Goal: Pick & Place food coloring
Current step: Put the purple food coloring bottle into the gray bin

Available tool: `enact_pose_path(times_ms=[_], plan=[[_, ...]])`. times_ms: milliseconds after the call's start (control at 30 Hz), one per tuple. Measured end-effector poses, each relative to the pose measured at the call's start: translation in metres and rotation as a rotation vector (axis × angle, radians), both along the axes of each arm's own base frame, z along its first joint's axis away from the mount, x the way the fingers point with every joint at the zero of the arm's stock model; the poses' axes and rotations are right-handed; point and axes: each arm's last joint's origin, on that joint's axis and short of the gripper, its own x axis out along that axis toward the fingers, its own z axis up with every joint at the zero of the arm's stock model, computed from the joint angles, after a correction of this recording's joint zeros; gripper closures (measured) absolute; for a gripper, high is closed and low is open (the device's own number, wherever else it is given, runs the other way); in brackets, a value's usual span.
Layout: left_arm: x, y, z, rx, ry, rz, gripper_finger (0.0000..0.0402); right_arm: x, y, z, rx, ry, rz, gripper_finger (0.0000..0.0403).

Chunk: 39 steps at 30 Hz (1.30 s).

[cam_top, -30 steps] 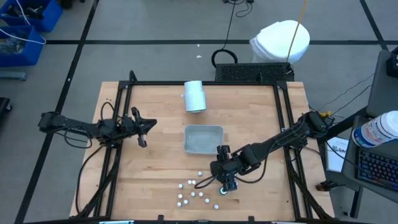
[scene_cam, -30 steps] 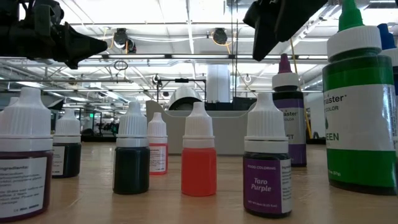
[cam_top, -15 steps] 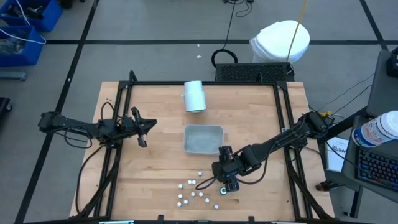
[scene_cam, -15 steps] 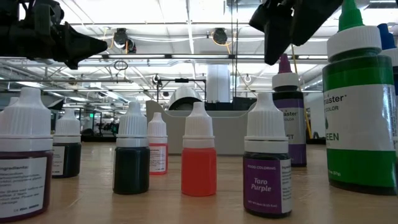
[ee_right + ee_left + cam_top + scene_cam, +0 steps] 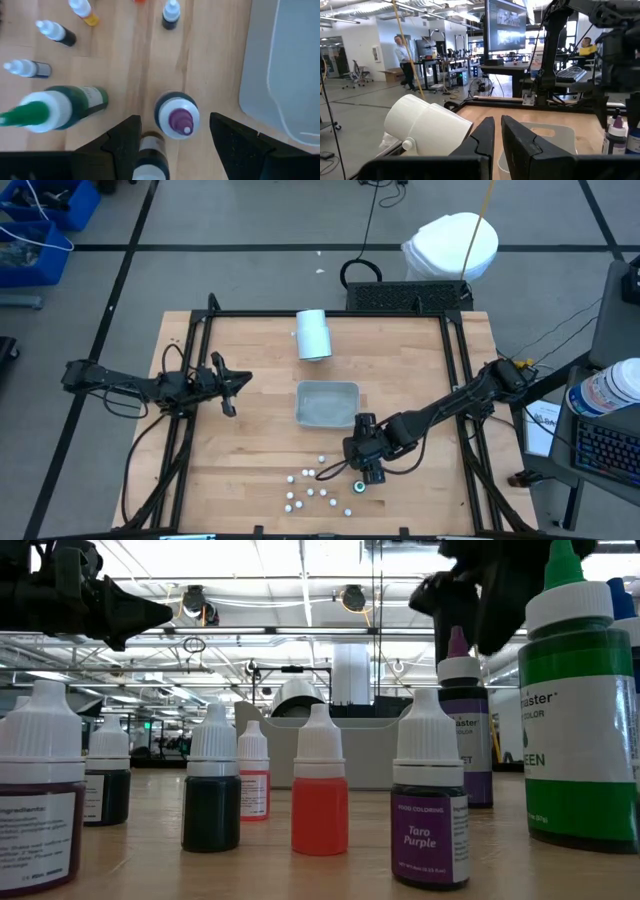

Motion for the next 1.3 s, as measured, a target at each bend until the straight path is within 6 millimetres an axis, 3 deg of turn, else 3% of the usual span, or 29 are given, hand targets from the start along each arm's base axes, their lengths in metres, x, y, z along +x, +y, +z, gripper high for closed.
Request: enact_pose_path(times_ms=[567,1033,1300], plan=[[0.0000,0.0000,0.0001,0.007,0.002,0.001,0.0360,0.0059,-0.0088,-0.0050,0.004,-0.031,-0.006,0.0183],[0.0000,0.0000,0.0001,0.004,0.001,0.001,0.0360,0.0072,-0.0082,-0.0043,0.004,-0.047,0.008,0.0298],[0.0000,0.0000,0.0001,0.004,0.001,0.001,0.0360,0.0075,-0.0081,-0.0040,0.001,-0.052,0.016,0.0294]])
